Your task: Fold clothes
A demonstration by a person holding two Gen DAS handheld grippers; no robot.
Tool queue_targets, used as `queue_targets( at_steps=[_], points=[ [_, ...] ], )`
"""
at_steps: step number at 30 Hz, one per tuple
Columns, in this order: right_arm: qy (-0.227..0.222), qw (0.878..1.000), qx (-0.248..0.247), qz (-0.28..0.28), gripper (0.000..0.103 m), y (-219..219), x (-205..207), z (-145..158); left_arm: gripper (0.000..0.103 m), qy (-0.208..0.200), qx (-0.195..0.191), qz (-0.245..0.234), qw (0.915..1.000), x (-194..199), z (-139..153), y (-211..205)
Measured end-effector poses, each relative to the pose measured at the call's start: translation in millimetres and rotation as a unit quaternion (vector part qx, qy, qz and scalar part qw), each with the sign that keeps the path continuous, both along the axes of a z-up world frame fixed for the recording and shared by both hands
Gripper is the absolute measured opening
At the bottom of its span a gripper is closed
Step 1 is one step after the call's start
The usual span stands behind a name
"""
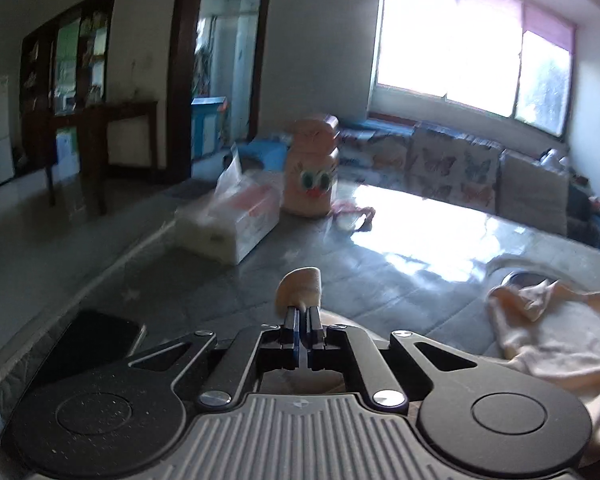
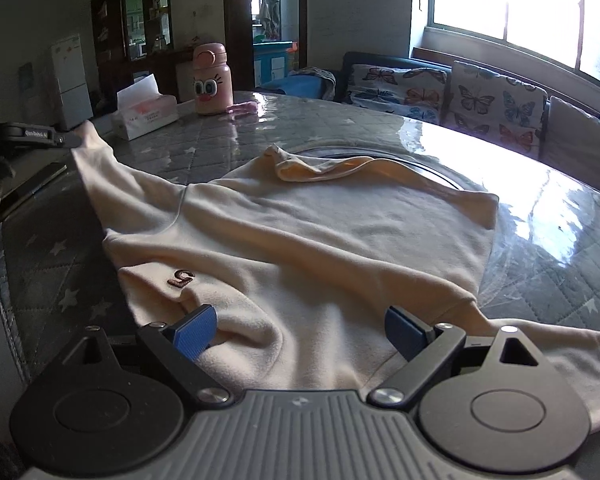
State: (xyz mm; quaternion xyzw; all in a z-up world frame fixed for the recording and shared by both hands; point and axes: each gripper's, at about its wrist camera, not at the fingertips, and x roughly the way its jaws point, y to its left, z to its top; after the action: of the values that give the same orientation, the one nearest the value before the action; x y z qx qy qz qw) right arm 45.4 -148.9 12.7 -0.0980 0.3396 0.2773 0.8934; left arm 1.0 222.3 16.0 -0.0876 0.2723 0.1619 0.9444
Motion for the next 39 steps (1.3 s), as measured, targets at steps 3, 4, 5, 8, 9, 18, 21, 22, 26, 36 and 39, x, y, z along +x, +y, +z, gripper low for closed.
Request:
queue_targets(
  at_steps=[3, 4, 5, 8, 9, 18, 21, 22, 26, 36, 39],
  points=[
    [0.002, 1.000, 0.009, 0.001, 0.093, -0.8, 1.0, 4.0, 0.011, 0.031, -0.001, 0.017, 0.9994, -1.8, -15.0, 5.9],
    [0.003, 1.000, 0.012, 0.001, 0.093, -0.7, 1.8, 4.9, 0.021, 0.036, -0.004, 0.018, 0.9992, -3.1, -17.7, 7.2],
    [0.003, 1.000, 0.013, 0.002, 0.093, -0.1, 2.9, 5.5, 0.028, 0.036, -0.005, 0.019, 0.9992, -4.4, -19.3, 8.2],
    [0.009, 1.000, 0.020, 0.005, 0.093, 2.2, 6.7, 6.0, 0.050, 0.024, 0.003, 0.016, 0.9996, -5.1, -15.2, 5.5],
    [0.012, 1.000, 0.022, 0.006, 0.093, 3.2, 7.8, 5.9, 0.052, 0.023, 0.007, 0.012, 0.9996, -2.1, -13.7, 4.1],
    [0.016, 0.999, 0.021, 0.019, 0.100, 11.6, 7.6, 2.7, 0.055, 0.060, 0.022, -0.013, 0.9979, 40.9, -28.3, 7.0],
    [0.018, 0.999, 0.021, 0.019, 0.100, 11.0, 8.7, 2.0, 0.041, 0.061, 0.036, -0.025, 0.9972, 49.3, -34.1, 6.4],
    [0.019, 0.999, 0.021, 0.019, 0.100, 11.0, 9.1, 1.8, 0.028, 0.061, 0.040, -0.028, 0.9969, 51.8, -34.0, 6.1],
    [0.021, 0.999, 0.019, 0.032, 0.100, 14.9, 8.7, 1.5, 0.014, 0.070, 0.080, -0.035, 0.9937, 69.6, -33.3, 0.5],
    [0.019, 0.997, 0.002, 0.070, 0.091, 24.6, -8.9, 4.6, 0.025, 0.062, 0.112, -0.034, 0.9911, 72.0, -22.4, -20.4],
    [0.017, 0.998, 0.001, 0.068, 0.082, 21.2, -13.3, 7.6, 0.031, 0.039, 0.104, -0.076, 0.9909, 50.8, -8.7, -41.1]
  ],
)
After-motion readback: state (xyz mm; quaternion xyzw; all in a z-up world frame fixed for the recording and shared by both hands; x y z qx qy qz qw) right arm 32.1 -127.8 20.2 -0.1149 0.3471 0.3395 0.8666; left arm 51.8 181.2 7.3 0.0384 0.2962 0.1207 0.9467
